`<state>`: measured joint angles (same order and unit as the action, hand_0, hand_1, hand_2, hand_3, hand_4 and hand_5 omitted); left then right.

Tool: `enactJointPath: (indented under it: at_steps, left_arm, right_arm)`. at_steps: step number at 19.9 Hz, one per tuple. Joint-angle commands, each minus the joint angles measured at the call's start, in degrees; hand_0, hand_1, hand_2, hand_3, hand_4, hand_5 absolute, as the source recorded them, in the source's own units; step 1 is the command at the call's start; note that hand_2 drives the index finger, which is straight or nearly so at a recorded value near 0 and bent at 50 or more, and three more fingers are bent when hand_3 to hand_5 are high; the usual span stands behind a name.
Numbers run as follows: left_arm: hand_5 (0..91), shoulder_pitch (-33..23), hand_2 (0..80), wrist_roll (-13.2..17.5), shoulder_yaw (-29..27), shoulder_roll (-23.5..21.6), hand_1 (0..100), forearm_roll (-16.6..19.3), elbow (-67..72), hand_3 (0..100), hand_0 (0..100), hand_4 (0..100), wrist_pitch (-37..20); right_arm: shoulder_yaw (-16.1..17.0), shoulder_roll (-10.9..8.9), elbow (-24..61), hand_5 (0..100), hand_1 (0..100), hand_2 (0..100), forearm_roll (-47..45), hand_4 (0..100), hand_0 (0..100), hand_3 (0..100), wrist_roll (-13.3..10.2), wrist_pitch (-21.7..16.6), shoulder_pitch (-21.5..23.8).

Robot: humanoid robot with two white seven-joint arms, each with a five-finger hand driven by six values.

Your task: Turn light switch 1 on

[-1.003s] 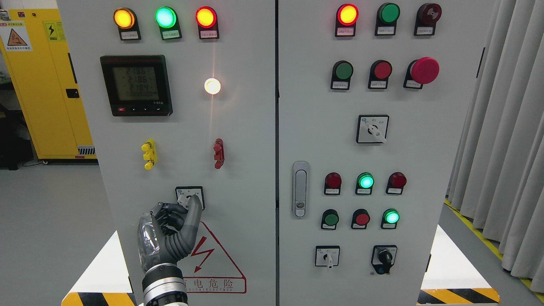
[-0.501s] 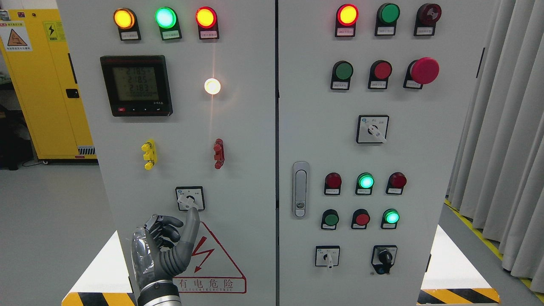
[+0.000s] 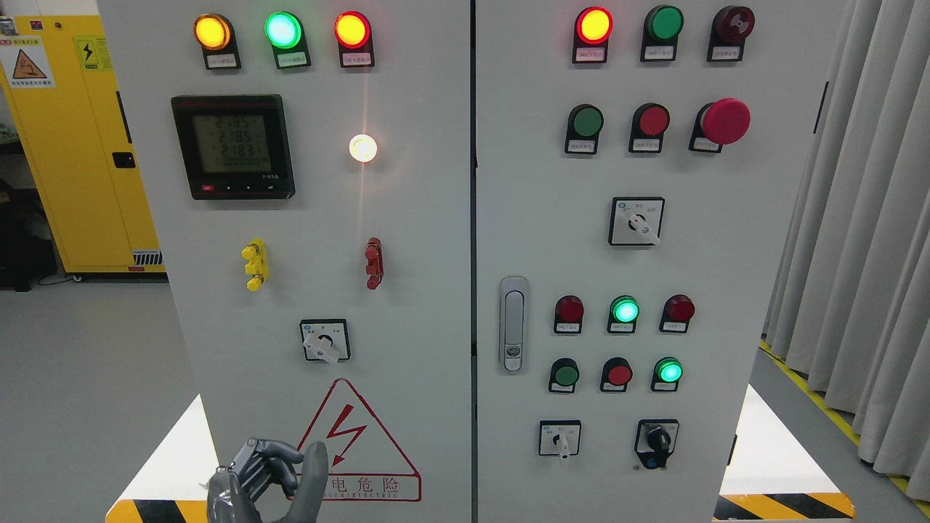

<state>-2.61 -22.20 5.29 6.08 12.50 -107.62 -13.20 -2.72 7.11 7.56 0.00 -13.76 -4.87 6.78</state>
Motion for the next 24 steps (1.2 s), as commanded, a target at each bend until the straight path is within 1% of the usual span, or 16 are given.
enactJointPath:
  at_steps: [1,2,3,4,5,6,7,8,10,14,16,17,19,20,21,24]
  left_arm:
    - [85.0,-14.0,48.2,5.0,-8.3,-4.5,29,-9.0,7.5,100,0,100,-8.6]
    - [84.6,-15.0,47.6,6.5,-10.0,-5.1,29,-11.5,10.1,100,0,100,-8.9]
    - [76.1,-15.8,39.4,8.5,-11.5,-5.5,25,-14.5,13.0,92,0,95,-9.1]
    - [68.1,-16.5,35.9,10.8,-12.7,-5.8,22,-17.8,15.8,88,0,90,-9.5]
    - [66.0,-17.1,34.9,13.8,-13.5,-6.2,21,-21.1,19.3,87,0,89,-9.6]
    - [55.4,-17.6,31.4,16.9,-14.2,-6.5,19,-23.1,23.3,83,0,82,-9.7]
    - [49.3,-17.9,32.3,19.9,-15.3,-6.6,17,-23.9,28.3,82,0,79,-9.7]
    - [46.1,-17.9,33.6,21.6,-16.0,-6.6,15,-24.0,33.7,81,0,78,-9.7]
    - [36.4,-17.9,33.6,22.5,-16.3,-6.6,11,-24.0,44.8,78,0,73,-10.8]
    - [32.7,-17.9,30.6,22.4,-15.7,-6.6,11,-23.8,62.7,75,0,69,-15.5]
    - [24.3,-17.9,26.6,22.6,-15.5,-6.7,14,-23.8,71.5,67,0,62,-15.6]
    - [22.2,-17.9,25.7,23.1,-15.4,-6.7,15,-23.8,75.5,66,0,60,-15.6]
    - [13.5,-17.9,22.8,25.0,-14.6,-6.6,15,-23.2,83.3,57,3,52,-15.6]
    - [12.0,-17.9,22.0,25.4,-13.9,-6.7,15,-23.2,86.5,55,4,51,-15.5]
    - [3.7,-17.9,14.8,26.0,-12.9,-6.6,16,-23.1,89.1,41,6,43,-15.1]
    - [0.0,-17.7,8.4,30.7,-9.7,-6.3,20,-23.0,93.5,29,13,37,-14.3]
  right_arm:
    - [0.0,0.01,0.0,0,50,4,-1.7,0,0,0,0.0,0.0,0.0]
    - [0.0,0.01,0.0,0,50,4,-1.7,0,0,0,0.0,0.0,0.0]
    - [0.0,0.01,0.0,0,50,4,-1.7,0,0,0,0.0,0.0,0.0]
    - [0.0,0.01,0.0,0,50,4,-1.7,0,0,0,0.0,0.0,0.0]
    - [0.0,0.01,0.0,0,50,4,-1.7,0,0,0,0.0,0.0,0.0]
    - [0.0,0.01,0.0,0,50,4,-1.7,0,0,0,0.0,0.0,0.0]
    - [0.0,0.01,0.0,0,50,4,-1.7,0,0,0,0.0,0.0,0.0]
    - [0.0,0.01,0.0,0,50,4,-1.7,0,0,0,0.0,0.0,0.0]
    - [0.0,0.01,0.0,0,50,4,-1.7,0,0,0,0.0,0.0,0.0]
    - [0.0,0.01,0.0,0,50,4,-1.7,0,0,0,0.0,0.0,0.0]
    - [0.0,0.01,0.0,0,50,4,-1.7,0,0,0,0.0,0.0,0.0]
    - [0.0,0.01,0.0,0,50,4,-1.7,0,0,0,0.0,0.0,0.0]
    - [0.0,0.01,0.0,0,50,4,-1.7,0,0,0,0.0,0.0,0.0]
    - [0.0,0.01,0.0,0,50,4,-1.7,0,0,0,0.0,0.0,0.0]
    - [0.0,0.01,0.0,0,50,4,-1.7,0,0,0,0.0,0.0,0.0]
    - [0.0,0.01,0.0,0,50,4,-1.7,0,0,0,0.0,0.0,0.0]
